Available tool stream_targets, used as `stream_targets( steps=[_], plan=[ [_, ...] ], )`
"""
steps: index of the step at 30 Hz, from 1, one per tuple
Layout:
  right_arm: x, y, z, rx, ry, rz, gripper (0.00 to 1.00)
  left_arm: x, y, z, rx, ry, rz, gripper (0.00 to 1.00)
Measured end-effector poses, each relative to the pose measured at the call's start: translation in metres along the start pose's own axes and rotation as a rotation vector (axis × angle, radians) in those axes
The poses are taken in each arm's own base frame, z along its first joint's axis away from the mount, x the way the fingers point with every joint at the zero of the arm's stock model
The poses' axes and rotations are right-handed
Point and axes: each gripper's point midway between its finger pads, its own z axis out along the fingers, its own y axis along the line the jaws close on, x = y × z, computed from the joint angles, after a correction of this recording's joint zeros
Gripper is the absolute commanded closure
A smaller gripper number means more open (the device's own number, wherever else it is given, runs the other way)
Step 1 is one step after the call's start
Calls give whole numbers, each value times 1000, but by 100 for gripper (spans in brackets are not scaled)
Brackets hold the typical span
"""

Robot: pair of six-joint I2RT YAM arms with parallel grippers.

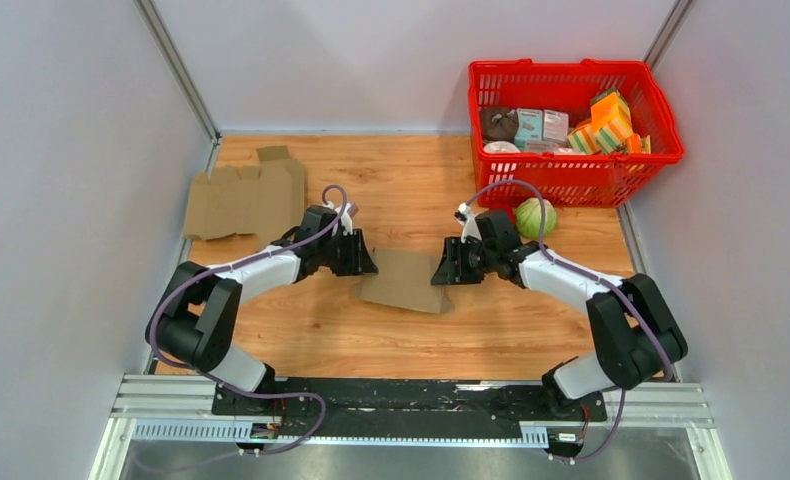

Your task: Fold the paper box

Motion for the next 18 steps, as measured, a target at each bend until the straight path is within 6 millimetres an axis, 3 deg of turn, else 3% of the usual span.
stream_targets(
  steps=[2, 3, 7, 11, 18],
  plan=[
    [1, -4, 6, 0, 9, 11, 58, 0, 0, 1, 7, -4, 2, 63],
    [2, -10, 11, 4, 20, 33, 65, 0, 0, 0, 12, -12, 4, 57],
    [-3, -11, 11, -7, 2, 43, 69, 0, 2, -2, -3, -20, 12, 27],
    [-8, -14, 11, -42, -31, 57, 77, 2, 7, -6, -16, -22, 6, 26],
    [-10, -22, 7, -95, -63, 110, 76, -5, 17, -10, 10, -45, -60, 25]
  ],
)
